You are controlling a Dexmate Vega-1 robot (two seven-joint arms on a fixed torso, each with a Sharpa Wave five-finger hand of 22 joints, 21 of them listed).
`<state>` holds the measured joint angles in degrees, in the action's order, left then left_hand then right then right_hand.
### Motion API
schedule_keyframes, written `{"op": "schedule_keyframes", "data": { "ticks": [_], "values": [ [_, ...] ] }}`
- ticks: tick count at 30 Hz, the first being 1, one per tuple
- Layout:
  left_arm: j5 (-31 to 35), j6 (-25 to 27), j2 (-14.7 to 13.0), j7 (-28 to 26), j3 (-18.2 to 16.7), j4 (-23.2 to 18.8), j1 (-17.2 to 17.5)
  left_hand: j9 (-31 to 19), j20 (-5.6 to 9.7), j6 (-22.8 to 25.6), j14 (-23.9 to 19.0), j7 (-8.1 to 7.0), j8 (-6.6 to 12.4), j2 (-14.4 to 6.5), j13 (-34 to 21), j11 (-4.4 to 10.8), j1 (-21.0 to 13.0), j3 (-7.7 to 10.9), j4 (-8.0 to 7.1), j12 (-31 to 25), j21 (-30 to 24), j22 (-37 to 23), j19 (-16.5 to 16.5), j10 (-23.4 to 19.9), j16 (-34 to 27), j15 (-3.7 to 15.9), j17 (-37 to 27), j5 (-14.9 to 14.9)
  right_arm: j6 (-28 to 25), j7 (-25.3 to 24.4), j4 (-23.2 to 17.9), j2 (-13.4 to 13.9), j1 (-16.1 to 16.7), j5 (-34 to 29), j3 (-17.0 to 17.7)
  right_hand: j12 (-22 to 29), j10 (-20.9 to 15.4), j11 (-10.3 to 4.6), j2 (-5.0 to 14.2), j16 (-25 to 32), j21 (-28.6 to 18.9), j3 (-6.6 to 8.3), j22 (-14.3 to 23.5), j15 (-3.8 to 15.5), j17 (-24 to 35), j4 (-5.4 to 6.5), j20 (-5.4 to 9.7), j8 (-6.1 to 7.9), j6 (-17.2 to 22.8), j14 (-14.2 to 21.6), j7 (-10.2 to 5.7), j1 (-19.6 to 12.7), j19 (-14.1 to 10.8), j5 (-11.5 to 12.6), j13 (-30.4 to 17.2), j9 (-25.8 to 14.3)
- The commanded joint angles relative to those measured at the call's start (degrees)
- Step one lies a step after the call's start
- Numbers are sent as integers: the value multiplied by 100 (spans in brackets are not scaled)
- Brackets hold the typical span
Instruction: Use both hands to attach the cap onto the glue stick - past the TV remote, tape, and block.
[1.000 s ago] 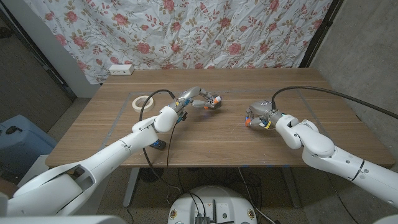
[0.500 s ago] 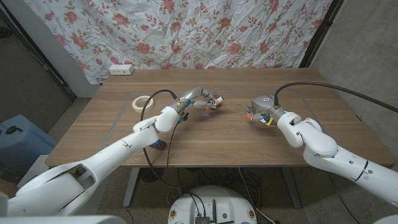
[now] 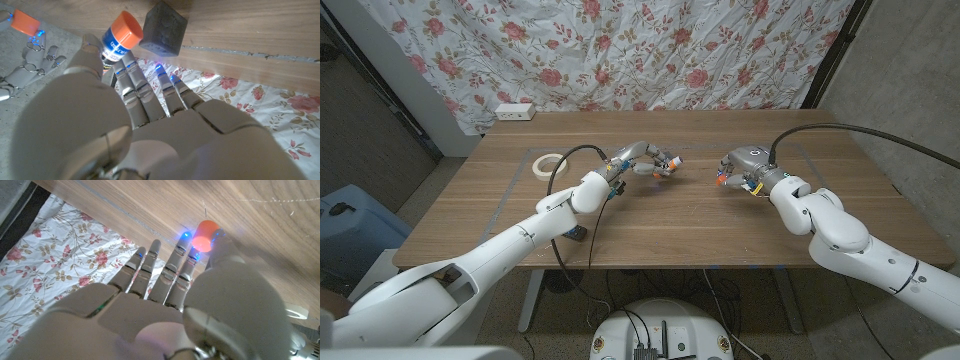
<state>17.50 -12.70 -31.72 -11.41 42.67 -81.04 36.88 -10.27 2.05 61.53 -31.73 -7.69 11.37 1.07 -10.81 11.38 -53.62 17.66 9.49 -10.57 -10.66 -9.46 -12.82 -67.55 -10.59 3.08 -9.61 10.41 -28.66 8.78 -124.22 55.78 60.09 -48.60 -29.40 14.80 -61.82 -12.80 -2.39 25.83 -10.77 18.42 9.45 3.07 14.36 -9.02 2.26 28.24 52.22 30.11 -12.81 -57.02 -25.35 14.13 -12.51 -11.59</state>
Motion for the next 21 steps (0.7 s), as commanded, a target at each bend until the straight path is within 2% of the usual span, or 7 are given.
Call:
{"op": "schedule_keyframes", "data": {
  "ticks": [1,21],
  "values": [
    [33,6,35,-44,10,-56,34,-74,142,365,20,40,27,-310,-13,131,84,39,-15,-33,-15,-21,-4,-90,3,784,-14,32,-215,-451,-166,-85,179,866,377,-17,-71,12,65,-5,15,-17,15,781,16,22,5,32,15,20,4,18,3,27,-7,-5],
    [-287,-332,233,4,-14,224,-19,-74,131,364,24,1,28,-315,-13,134,65,48,0,-36,-17,-21,-12,-85,3,790,-15,34,-104,-909,-87,-31,44,2460,786,-59,-94,13,71,-5,15,-66,15,783,38,37,-9,-6,11,-13,3,12,40,13,-19,2]
  ]
}}
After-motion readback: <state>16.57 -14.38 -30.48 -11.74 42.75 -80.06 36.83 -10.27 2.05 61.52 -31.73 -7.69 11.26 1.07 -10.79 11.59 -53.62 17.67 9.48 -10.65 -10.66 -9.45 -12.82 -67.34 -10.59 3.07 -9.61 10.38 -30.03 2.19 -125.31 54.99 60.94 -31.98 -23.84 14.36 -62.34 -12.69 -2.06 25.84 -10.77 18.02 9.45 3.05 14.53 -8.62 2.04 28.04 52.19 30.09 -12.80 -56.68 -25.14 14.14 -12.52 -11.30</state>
